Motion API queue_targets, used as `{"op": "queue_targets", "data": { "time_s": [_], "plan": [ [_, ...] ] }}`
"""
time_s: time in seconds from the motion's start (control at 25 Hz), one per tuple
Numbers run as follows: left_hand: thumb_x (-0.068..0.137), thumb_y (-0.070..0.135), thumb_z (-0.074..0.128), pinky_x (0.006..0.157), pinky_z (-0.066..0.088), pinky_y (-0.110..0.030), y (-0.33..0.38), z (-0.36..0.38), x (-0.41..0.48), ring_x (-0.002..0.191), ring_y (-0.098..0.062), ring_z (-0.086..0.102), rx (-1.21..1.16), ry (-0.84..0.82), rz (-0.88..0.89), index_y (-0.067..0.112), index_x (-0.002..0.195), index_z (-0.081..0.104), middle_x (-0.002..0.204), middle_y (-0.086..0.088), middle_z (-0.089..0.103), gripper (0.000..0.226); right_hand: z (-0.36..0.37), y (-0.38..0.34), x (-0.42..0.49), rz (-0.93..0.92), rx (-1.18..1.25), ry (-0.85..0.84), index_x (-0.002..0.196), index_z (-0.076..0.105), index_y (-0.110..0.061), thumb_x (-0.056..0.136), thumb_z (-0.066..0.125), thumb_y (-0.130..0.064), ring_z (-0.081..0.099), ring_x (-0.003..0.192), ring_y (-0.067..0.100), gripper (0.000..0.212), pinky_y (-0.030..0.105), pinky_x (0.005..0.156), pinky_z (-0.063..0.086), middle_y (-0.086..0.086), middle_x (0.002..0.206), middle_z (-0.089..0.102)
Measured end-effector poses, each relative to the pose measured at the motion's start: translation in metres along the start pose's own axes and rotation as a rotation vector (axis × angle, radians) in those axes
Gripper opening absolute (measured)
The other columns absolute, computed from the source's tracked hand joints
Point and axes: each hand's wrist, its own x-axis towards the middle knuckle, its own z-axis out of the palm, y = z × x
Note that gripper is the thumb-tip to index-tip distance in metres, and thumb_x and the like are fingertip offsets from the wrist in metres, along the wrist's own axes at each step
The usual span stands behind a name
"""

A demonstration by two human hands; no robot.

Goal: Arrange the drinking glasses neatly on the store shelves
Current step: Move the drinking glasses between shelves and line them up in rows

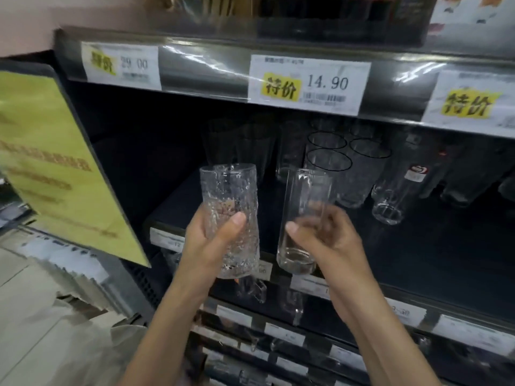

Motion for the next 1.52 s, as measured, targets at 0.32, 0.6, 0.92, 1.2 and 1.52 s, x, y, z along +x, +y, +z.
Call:
{"op": "queue_targets", "data": {
  "time_s": [0.32, 0.6, 0.92, 1.2, 1.52],
  "plan": [
    [0.063, 0.058, 0.068, 0.071, 0.051, -0.012, -0.007, -0.050, 0.071, 0.091, 0.004, 0.068, 0.071, -0.056, 0.153, 0.033, 0.109, 0.059, 0.097, 0.016, 0.071, 0.053, 0.066, 0.022, 0.028, -0.029, -0.174, 0.285, 0.101, 0.046, -0.051, 0.073, 0.085, -0.038, 0.060, 0.093, -0.005, 0.050, 0.022, 0.077, 0.047, -0.020, 0.106, 0.064],
    [0.067, 0.058, 0.068, 0.077, 0.052, -0.012, -0.017, -0.060, 0.098, 0.099, -0.002, 0.068, 0.059, -0.117, 0.161, 0.031, 0.116, 0.060, 0.106, 0.011, 0.072, 0.055, 0.085, 0.025, 0.041, -0.056, -0.299, 0.381, 0.116, 0.042, -0.041, 0.076, 0.084, -0.034, 0.059, 0.105, 0.007, 0.058, 0.027, 0.086, 0.050, -0.020, 0.107, 0.059],
    [0.066, 0.058, 0.070, 0.083, 0.052, -0.021, -0.029, -0.071, 0.097, 0.101, -0.004, 0.068, 0.076, -0.178, 0.145, 0.024, 0.118, 0.058, 0.108, 0.008, 0.071, 0.064, 0.077, 0.013, 0.035, 0.078, -1.017, 0.371, 0.119, 0.054, -0.016, 0.081, 0.068, -0.062, 0.061, 0.095, 0.030, 0.061, 0.037, 0.085, 0.050, 0.004, 0.094, 0.066],
    [0.070, 0.045, 0.070, 0.077, 0.048, -0.012, -0.024, -0.067, 0.091, 0.089, 0.011, 0.065, 0.086, -0.173, 0.142, 0.032, 0.105, 0.056, 0.100, 0.016, 0.068, 0.040, 0.083, 0.012, 0.038, 0.174, -1.239, 0.347, 0.095, 0.062, -0.012, 0.084, 0.058, -0.069, 0.062, 0.100, 0.035, 0.058, 0.035, 0.076, 0.044, 0.011, 0.100, 0.069],
    [0.076, 0.043, 0.079, 0.071, 0.049, -0.008, -0.026, -0.069, 0.092, 0.089, 0.008, 0.066, 0.089, -0.179, 0.165, 0.032, 0.105, 0.057, 0.097, 0.014, 0.069, 0.038, 0.087, 0.009, 0.076, 0.279, -1.287, 0.250, 0.118, 0.062, -0.006, 0.099, 0.044, -0.055, 0.058, 0.115, 0.037, 0.056, 0.038, 0.085, 0.048, 0.018, 0.122, 0.062]
  ]
}}
